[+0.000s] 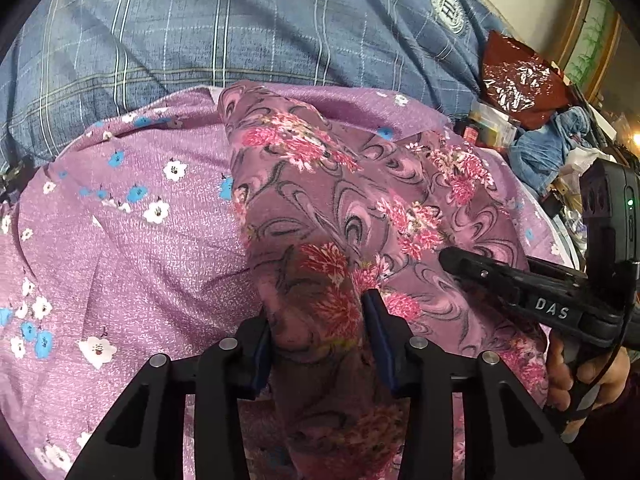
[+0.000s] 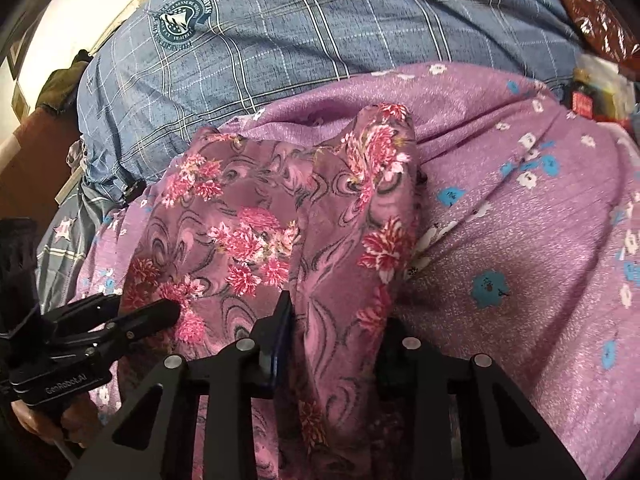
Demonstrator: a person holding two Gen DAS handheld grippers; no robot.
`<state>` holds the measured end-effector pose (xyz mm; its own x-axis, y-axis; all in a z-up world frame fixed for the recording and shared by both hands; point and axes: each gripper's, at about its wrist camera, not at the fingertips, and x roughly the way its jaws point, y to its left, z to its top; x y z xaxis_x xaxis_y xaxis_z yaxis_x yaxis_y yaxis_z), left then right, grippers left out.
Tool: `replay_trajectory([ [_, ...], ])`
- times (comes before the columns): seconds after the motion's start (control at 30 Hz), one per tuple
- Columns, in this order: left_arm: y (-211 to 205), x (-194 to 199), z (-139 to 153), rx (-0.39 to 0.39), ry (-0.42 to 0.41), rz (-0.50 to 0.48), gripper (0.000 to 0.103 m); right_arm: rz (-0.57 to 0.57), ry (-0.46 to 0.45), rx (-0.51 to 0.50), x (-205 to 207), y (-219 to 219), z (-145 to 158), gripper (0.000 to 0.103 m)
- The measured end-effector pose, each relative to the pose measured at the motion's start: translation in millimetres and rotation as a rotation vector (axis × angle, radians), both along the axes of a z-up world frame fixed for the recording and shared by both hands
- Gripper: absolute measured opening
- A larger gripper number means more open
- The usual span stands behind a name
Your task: Fold small clothes
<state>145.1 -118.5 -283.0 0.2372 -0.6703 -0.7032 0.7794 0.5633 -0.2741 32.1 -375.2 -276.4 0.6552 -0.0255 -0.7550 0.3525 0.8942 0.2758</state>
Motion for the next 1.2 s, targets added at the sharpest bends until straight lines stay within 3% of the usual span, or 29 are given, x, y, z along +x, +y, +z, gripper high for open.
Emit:
replay_trajectory([
  [0.23,20,-5,9,-0.016,-0.006,-0.007,0.037,-0.019,-0.032,-0.011,-7,10,9,0.031],
  [0.5,56,6,22,-0.062,0.03,0.039,0.035,0.025,-0.074,-0.115,1,57,26,0.029],
  [0.7,94,11,37,-0.107,0.006,0.085,0.035,0.047,-0.082,-0.165,10,91,39,0.028],
  [0.93,141,24,33,-0.119,0.03,0.156,0.035,0.092,-0.071,-0.212,29,135,45,0.028],
  [1.2,164,33,26,-0.096,0.053,0.216,0.035,0.136,-0.051,-0.234,48,167,37,0.028],
])
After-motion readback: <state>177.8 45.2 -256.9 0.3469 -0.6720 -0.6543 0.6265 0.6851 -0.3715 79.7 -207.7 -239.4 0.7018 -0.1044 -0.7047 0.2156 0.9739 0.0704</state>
